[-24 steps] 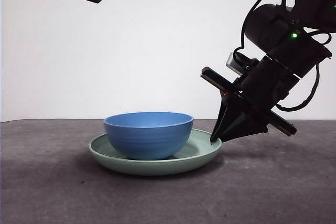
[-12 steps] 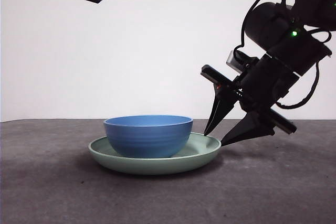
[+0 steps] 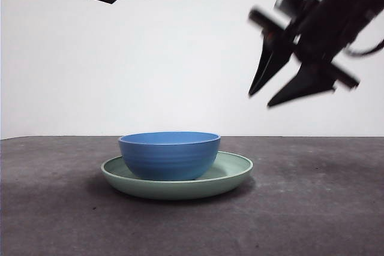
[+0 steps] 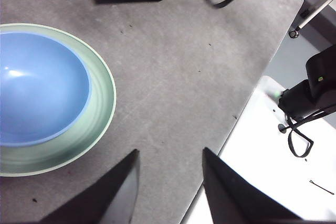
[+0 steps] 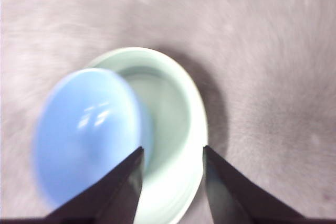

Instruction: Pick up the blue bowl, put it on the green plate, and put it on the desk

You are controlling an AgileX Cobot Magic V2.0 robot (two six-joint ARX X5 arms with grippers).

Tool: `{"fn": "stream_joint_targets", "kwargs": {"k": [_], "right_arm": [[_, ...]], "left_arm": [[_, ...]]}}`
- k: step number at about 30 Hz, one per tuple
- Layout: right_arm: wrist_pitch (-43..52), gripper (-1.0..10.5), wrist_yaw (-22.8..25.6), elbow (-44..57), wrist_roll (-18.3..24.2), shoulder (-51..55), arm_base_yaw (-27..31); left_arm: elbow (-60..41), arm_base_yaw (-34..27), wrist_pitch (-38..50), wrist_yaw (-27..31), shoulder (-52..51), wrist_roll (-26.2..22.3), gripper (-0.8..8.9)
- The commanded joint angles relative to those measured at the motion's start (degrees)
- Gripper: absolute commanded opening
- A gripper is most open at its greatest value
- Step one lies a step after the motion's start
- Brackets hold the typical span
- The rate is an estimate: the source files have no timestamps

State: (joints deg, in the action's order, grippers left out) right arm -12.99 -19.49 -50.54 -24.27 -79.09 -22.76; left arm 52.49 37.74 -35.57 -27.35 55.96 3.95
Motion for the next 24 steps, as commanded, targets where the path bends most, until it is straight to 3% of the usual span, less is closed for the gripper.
{"fn": "stream_joint_targets", "kwargs": {"k": [1,8,13,18,24], "right_arm": [[-4.04,1.8,-0.15,-1.14,5.90,5.09,-0.37],[-15.28,1.8,-0.72,-1.14,10.88,17.57,-0.61],[-23.45,1.8,-5.20,-1.14,13.22,24.55,-1.86],[-31.67,1.8,-10.43,-1.14,15.34,28.24,-4.48],[-34.60,1.8,-10.19,-1.14,16.31,29.09,-7.19]], "left_arm": [[0.39,0.52,0.48,-0.31,0.46,-0.48,1.90],[0.39,0.52,0.48,-0.31,0.46,-0.48,1.90],[0.39,0.52,0.48,-0.31,0.46,-0.48,1.90],[0.39,0.52,0.46,-0.31,0.46,-0.46,1.90],[0.39,0.52,0.46,-0.31,0.46,-0.46,1.90]]}}
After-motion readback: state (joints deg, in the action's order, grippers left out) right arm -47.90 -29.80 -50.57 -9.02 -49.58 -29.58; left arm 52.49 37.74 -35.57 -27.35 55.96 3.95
